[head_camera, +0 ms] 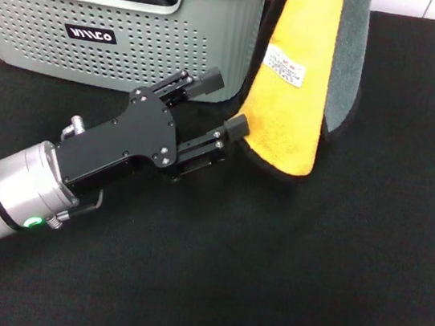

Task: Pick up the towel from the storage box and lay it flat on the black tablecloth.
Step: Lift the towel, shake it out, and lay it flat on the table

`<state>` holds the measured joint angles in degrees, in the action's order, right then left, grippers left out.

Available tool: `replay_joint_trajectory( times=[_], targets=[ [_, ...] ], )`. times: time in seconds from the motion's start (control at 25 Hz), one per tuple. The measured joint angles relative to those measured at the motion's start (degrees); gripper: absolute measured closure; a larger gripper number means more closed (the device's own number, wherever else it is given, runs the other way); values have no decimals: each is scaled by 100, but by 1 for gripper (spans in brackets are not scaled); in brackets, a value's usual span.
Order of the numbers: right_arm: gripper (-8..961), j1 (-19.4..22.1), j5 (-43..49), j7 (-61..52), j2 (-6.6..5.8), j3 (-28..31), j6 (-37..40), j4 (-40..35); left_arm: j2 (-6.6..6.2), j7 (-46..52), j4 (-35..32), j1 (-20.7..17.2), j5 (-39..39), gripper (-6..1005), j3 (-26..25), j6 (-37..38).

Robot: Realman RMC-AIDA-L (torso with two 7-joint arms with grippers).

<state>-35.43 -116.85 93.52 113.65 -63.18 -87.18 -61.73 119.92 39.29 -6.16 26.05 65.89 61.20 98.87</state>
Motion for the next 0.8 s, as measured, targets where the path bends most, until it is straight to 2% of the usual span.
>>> replay_joint_trajectory(
  times=[0.36, 0.8],
  targets=[
    [916, 4, -11, -1, 21, 80, -1, -67, -3, 8, -35, 25, 680, 345, 34, -53],
    [910, 9, -11, -1, 27, 78, 22, -68, 15, 1, -37, 5, 636, 387, -50, -47]
  ],
)
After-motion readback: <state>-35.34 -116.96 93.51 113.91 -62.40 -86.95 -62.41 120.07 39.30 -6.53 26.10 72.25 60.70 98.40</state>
